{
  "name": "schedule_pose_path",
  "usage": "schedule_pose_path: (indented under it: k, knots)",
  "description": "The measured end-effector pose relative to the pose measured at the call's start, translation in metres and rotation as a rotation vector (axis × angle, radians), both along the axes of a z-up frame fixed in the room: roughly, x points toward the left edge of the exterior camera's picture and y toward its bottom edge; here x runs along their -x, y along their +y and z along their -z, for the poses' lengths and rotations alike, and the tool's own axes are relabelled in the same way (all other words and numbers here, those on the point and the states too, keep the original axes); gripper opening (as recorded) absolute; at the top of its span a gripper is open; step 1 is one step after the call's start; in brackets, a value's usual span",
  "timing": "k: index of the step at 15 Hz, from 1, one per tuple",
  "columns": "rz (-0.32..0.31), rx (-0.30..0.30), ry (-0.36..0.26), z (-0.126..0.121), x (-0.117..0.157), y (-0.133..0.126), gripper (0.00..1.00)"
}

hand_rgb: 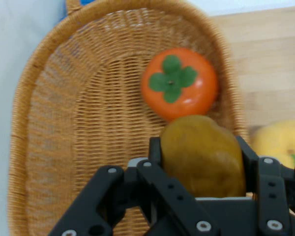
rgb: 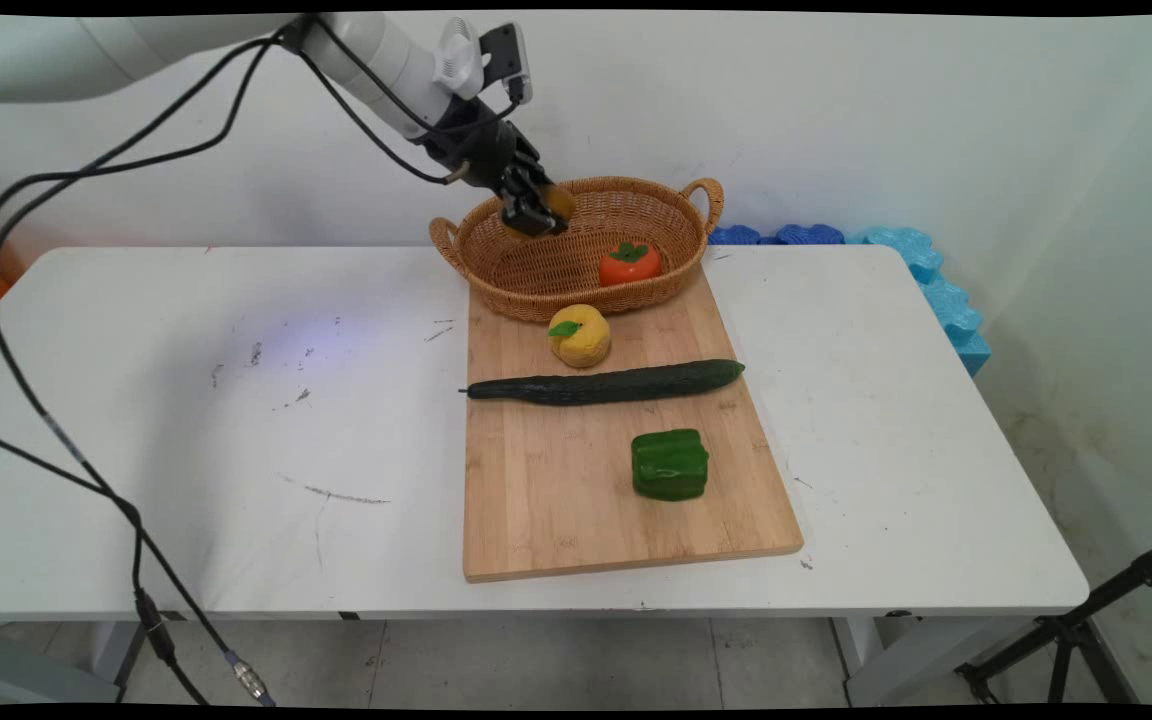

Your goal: Place the picked object on the cutting board

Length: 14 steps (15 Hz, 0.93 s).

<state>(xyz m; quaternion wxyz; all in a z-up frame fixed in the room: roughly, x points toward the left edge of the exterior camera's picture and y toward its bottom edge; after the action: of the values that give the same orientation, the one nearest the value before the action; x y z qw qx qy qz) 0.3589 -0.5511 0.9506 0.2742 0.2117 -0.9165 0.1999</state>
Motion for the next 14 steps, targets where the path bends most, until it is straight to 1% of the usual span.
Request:
schedule_pose_path:
  k: [3,7,10,14]
  knots:
    - [-0.011,-0.036,0.029,-0.009,0.007,0.025,0.00]
    - [-0.030,-0.125,0.079,-0.012,0.016,0.065,0.00]
    - [-0.044,-0.205,0.116,-0.008,0.022,0.095,0.00]
    - [-0.047,-0.304,0.162,0.009,0.030,0.130,0.00]
